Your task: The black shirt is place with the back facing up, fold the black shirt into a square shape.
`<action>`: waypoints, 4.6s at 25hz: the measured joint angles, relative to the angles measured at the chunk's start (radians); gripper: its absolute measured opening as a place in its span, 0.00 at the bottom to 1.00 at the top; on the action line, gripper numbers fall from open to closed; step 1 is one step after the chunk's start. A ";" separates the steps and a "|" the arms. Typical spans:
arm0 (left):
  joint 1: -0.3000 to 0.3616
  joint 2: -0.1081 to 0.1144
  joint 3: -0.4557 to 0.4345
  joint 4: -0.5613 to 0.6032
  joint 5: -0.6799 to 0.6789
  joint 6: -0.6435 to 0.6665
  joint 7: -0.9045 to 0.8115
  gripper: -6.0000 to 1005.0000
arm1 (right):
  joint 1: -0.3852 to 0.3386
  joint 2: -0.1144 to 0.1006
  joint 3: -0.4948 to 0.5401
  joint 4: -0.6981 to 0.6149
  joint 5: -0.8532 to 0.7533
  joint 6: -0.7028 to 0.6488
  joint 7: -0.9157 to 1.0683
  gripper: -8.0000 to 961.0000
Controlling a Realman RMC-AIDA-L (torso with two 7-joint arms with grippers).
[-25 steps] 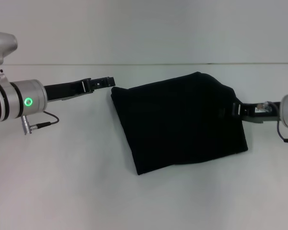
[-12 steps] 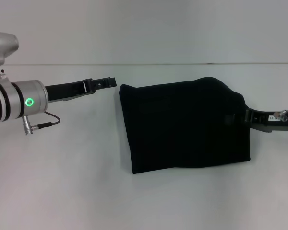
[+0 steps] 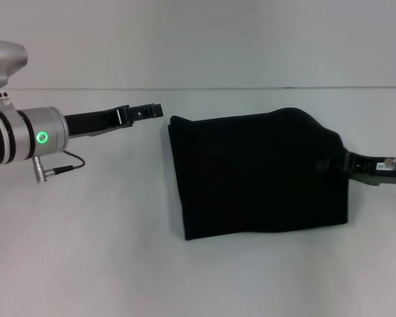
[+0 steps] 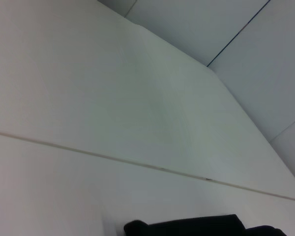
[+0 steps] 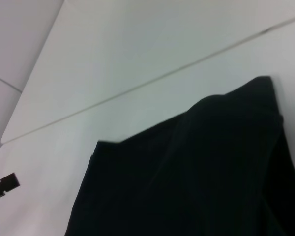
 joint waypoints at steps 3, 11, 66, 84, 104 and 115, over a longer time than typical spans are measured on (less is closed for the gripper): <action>-0.010 0.002 0.000 -0.005 -0.003 -0.007 -0.016 0.92 | -0.002 -0.011 0.031 0.000 0.000 -0.010 -0.021 0.14; -0.051 0.012 0.001 -0.017 0.000 -0.009 -0.032 0.92 | -0.017 -0.066 0.174 0.005 0.000 -0.055 -0.094 0.30; -0.233 -0.082 0.165 -0.232 0.122 -0.351 -0.250 0.54 | 0.067 -0.113 0.202 -0.108 0.000 -0.183 -0.212 0.95; -0.236 -0.058 0.171 -0.228 0.129 -0.363 -0.249 0.05 | 0.054 -0.099 0.202 -0.094 -0.004 -0.164 -0.229 0.95; -0.253 -0.023 0.165 -0.196 0.121 -0.405 -0.248 0.05 | 0.064 -0.085 0.164 -0.024 -0.006 -0.115 -0.251 0.85; -0.068 -0.078 0.158 0.039 0.065 -0.305 -0.182 0.43 | 0.132 -0.049 0.162 0.075 -0.002 0.070 -0.477 0.72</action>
